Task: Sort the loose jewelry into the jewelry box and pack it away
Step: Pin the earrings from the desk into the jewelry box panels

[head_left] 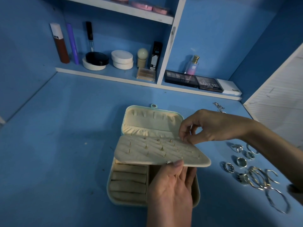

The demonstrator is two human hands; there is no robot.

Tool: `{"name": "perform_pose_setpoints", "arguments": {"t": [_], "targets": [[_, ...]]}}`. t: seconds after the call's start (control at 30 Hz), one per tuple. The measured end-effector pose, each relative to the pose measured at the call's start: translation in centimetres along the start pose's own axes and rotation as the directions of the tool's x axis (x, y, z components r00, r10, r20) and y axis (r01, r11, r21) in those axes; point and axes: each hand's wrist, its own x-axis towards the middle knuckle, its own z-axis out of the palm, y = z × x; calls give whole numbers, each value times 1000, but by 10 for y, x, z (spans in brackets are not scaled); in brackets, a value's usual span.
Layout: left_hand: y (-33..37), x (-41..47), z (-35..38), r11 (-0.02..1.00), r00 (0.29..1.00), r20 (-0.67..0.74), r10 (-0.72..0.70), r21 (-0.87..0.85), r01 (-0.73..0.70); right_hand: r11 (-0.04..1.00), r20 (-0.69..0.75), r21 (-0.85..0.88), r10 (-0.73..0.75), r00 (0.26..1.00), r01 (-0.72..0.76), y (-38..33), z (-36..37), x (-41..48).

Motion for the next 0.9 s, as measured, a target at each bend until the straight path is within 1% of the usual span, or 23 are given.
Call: {"name": "perform_pose_setpoints", "arguments": {"t": [0.17,0.4,0.5,0.63,0.73,0.8,0.9], "targets": [[0,0,1,1000,1000,8,-8,-10,8,1000,36,5,22,999,-22,1,1,2],[0,1,0,1000,1000,11,-4,-18,5,996,31,74,56,998,-58,5,7,1],[1,0,0,999,999,47,-6,-35,8,992,33,72,105,994,-107,6,9,2],[0,-1,1,999,998,63,-16,-32,18,987,23,104,124,992,-126,6,10,3],[0,-3,3,1000,998,63,-17,-13,17,978,-50,175,126,991,-115,9,15,-2],[0,-3,4,1000,998,54,-8,3,8,976,-160,203,105,981,-71,11,21,-9],[0,-4,5,1000,998,63,-5,15,4,985,-347,173,65,936,-4,17,33,-21]]}}
